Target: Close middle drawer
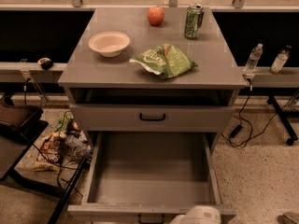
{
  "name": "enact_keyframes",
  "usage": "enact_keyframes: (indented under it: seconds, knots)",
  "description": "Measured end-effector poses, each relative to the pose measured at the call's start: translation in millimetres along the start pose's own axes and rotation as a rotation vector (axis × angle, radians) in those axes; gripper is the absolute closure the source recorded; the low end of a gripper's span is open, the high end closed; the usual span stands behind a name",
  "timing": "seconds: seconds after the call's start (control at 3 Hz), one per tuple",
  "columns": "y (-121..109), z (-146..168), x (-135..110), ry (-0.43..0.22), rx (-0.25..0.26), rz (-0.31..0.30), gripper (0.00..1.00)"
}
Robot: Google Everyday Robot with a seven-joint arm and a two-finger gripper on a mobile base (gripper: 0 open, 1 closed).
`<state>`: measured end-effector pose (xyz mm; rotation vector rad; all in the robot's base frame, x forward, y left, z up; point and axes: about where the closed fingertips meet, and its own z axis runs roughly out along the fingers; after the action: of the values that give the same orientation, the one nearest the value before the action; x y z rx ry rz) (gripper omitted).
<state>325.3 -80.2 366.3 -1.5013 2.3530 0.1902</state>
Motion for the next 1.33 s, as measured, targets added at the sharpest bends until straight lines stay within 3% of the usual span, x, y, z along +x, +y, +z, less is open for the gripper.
enact_keyframes:
  seconds: [0.33,0.67,1.0,1.33]
  knots:
    - [-20,16,-11,-0.009,0.066,-0.048,1.0]
    - [-55,22,-28,-0.025,0.147,-0.11,1.0]
    - [-54,21,-28,-0.026,0.149,-0.111,1.0]
    - [-114,19,-69,-0.058,0.262,-0.189,1.0]
